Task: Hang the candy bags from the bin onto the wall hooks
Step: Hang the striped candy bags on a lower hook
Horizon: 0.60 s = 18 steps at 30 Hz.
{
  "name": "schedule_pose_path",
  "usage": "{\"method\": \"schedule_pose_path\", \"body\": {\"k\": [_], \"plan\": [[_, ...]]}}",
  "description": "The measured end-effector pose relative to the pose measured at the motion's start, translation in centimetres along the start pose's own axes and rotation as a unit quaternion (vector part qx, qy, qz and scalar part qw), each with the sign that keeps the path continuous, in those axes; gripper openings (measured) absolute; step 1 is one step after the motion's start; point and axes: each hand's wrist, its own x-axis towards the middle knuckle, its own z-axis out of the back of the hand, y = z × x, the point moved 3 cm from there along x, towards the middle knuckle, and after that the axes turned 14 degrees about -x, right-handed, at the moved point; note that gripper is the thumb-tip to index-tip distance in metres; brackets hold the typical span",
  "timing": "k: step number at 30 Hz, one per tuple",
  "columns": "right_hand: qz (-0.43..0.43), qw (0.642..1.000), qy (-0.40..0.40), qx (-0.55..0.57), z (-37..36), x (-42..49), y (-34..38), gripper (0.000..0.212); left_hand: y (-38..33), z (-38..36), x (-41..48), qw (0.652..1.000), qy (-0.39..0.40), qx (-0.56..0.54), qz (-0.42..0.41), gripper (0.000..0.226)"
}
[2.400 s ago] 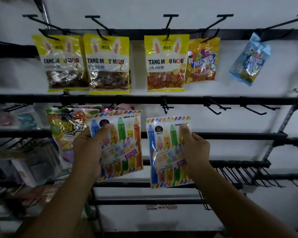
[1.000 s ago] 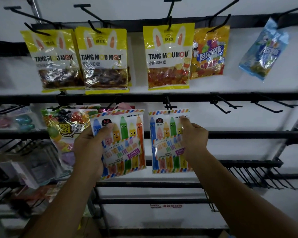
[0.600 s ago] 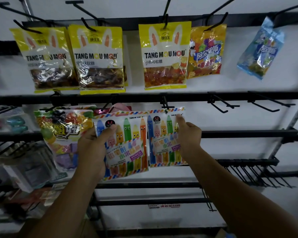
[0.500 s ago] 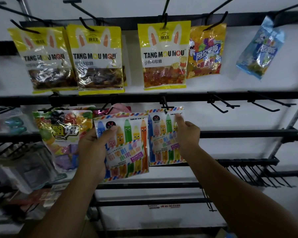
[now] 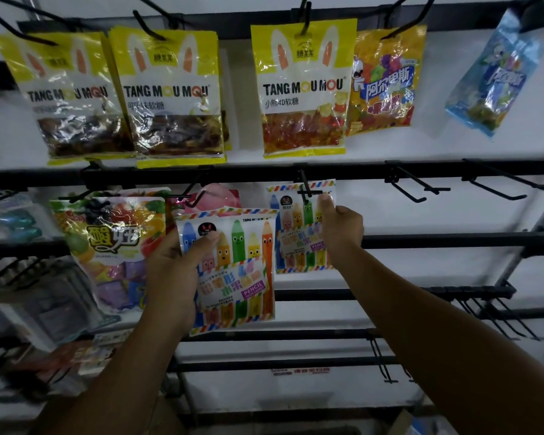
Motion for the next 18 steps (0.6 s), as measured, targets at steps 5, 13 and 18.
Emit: {"method": "schedule_pose_path", "body": {"k": [5, 13, 18], "plan": [[0.021, 0.998, 0.006, -0.05, 0.4, 1.0, 0.3, 0.052, 0.3, 0.3, 0.3, 1.0, 0.015, 0.011, -0.016, 0.02], [0.105, 0.972, -0.03, -0.209, 2.1, 0.6, 0.5, 0.06, 1.3, 0.2, 0.5, 1.0, 0.022, 0.017, -0.004, 0.026], [0.156, 0.939, -0.023, -0.305, 3.1, -1.9, 0.7, 0.061, 2.7, -0.1, 1.2, 0.998, 0.023, 0.058, -0.002, 0.013]]}}
